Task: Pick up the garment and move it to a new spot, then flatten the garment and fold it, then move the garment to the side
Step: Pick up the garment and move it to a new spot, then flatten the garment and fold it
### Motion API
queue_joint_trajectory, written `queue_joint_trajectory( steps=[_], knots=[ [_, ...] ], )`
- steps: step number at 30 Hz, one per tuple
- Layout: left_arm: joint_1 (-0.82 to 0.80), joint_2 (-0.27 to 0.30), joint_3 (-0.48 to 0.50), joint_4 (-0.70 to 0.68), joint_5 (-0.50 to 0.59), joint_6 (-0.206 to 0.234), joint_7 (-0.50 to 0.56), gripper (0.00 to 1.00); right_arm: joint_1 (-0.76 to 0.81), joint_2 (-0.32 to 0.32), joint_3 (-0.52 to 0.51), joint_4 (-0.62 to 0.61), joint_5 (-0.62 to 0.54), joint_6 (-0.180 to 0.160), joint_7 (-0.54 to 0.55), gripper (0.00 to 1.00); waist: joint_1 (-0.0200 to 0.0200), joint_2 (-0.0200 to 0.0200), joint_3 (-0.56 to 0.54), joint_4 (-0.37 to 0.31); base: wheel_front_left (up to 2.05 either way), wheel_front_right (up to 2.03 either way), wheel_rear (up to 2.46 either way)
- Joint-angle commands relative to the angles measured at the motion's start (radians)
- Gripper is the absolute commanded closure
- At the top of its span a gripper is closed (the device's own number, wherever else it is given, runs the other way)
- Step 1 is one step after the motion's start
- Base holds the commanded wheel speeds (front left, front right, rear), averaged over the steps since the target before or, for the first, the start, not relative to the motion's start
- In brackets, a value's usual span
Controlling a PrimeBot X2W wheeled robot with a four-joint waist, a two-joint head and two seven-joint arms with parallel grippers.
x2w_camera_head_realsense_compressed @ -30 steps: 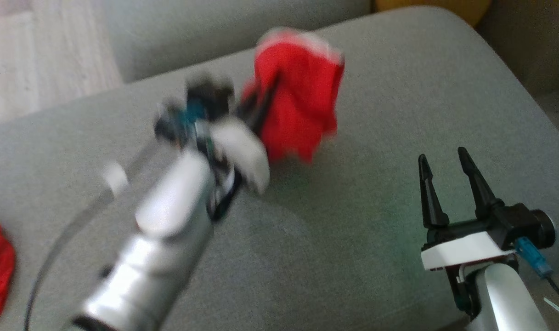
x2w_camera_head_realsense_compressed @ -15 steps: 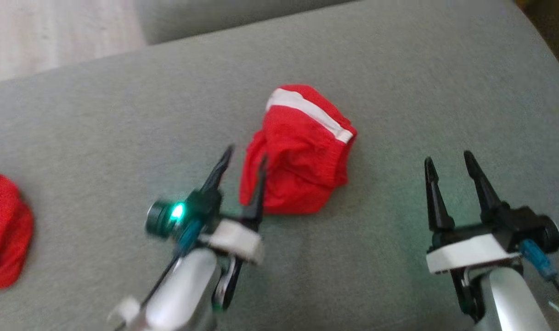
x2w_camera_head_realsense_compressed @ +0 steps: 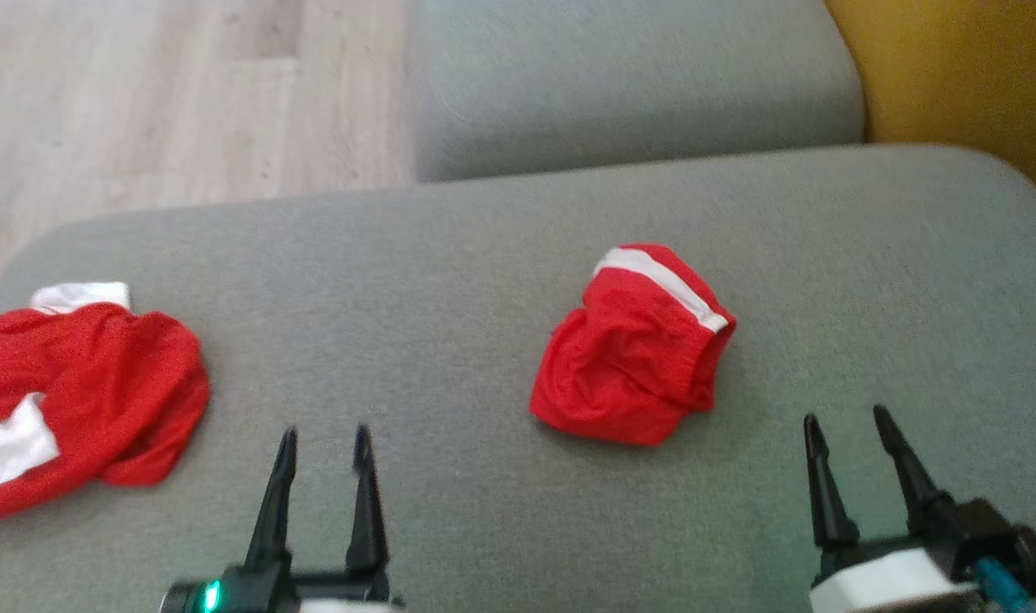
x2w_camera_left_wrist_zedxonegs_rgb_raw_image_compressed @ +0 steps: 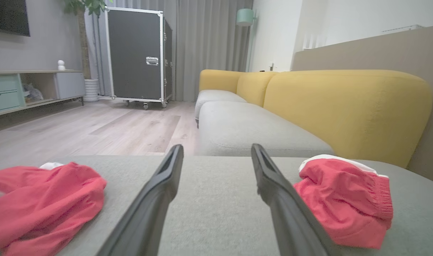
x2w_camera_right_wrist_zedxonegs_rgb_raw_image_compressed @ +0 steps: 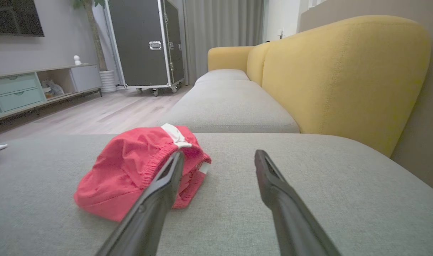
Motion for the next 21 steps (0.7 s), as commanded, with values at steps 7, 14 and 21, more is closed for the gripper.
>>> queue_joint_trajectory(
  steps=[7, 14, 21],
  knots=[
    [0.071, -0.001, 0.050, -0.045, 0.045, -0.002, -0.009, 0.00, 0.031, -0.010, 0.048, -0.048, -0.038, 0.007, -0.004, 0.00, 0.0003, -0.0001, -0.065, 0.059, 0.00, 0.00, 0.00],
    [0.088, -0.001, 0.050, -0.034, 0.062, -0.002, -0.009, 0.00, 0.036, -0.009, 0.058, -0.052, -0.049, 0.007, -0.004, 0.00, 0.0003, -0.0001, -0.071, 0.068, 0.00, 0.00, 0.00],
    [0.089, -0.001, 0.051, -0.024, 0.063, 0.001, -0.009, 0.00, 0.039, -0.008, 0.061, -0.051, -0.043, 0.007, -0.004, 0.00, 0.0003, -0.0001, -0.075, 0.066, 0.00, 0.00, 0.00]
  ],
)
